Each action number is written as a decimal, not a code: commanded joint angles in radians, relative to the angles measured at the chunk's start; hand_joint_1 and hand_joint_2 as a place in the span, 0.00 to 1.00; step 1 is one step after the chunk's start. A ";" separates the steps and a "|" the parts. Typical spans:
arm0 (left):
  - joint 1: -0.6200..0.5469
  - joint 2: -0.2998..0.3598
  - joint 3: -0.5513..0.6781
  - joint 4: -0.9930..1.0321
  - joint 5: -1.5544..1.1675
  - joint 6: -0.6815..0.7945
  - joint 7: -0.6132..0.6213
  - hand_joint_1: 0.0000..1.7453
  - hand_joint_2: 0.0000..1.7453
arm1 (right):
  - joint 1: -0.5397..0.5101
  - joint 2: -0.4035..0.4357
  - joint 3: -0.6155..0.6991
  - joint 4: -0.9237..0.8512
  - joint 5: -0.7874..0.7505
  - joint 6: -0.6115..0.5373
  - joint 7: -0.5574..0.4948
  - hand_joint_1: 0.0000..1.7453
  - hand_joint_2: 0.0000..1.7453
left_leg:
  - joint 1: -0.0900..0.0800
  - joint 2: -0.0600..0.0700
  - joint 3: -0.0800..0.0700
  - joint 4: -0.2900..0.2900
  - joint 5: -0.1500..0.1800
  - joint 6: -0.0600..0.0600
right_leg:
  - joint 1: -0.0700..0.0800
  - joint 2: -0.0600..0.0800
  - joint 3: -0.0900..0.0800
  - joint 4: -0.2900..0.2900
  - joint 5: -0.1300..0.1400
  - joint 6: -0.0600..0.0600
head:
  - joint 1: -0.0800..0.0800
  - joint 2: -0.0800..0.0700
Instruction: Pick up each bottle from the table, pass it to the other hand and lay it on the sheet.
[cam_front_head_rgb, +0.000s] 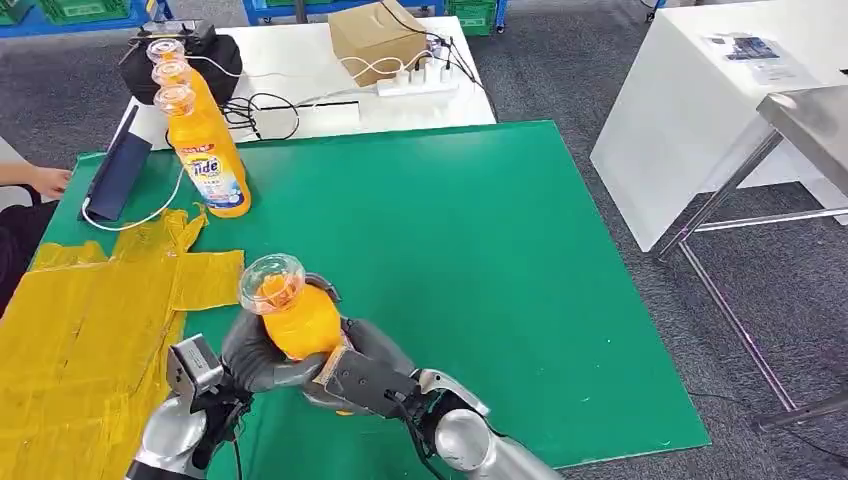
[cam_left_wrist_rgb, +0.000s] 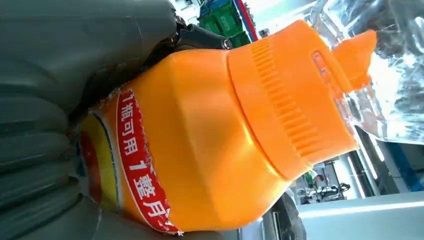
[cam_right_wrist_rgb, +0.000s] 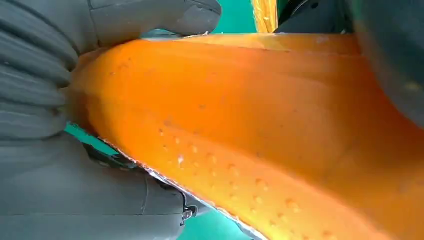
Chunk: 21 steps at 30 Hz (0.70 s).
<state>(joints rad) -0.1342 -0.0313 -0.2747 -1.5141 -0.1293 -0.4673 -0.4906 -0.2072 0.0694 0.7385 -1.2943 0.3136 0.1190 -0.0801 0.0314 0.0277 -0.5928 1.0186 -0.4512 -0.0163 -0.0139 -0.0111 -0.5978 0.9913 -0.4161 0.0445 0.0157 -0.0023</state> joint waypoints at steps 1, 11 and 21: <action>-0.025 0.020 -0.053 0.045 -0.047 0.032 -0.010 1.00 1.00 | -0.010 -0.033 0.032 0.018 0.034 -0.030 0.007 1.00 1.00 | -0.001 -0.002 0.003 -0.001 0.000 0.002 | 0.000 -0.001 0.002 -0.001 0.000 -0.001 | 0.000 0.000; 0.019 0.053 0.079 -0.049 -0.402 0.376 -0.054 1.00 1.00 | 0.140 -0.129 -0.156 -0.295 0.192 -0.106 0.015 0.00 1.00 | -0.001 -0.004 0.001 -0.001 -0.001 0.002 | -0.001 -0.001 0.002 0.000 -0.001 -0.001 | 0.000 0.000; 0.170 0.162 0.272 -0.023 -1.046 0.959 0.034 1.00 1.00 | 0.130 -0.125 -0.228 -0.415 0.143 -0.102 -0.046 0.00 0.00 | -0.002 0.005 0.006 -0.003 -0.002 0.002 | -0.001 0.008 0.003 0.000 0.000 -0.002 | 0.000 0.000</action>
<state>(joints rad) -0.0835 0.0301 -0.1824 -1.5762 -0.9960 0.3163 -0.4778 -0.0338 -0.0515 0.5650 -1.6315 0.5101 -0.0081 -0.0999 0.0315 0.0275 -0.5938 1.0184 -0.4514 -0.0162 -0.0138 -0.0111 -0.5975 0.9914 -0.4161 0.0445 0.0160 -0.0023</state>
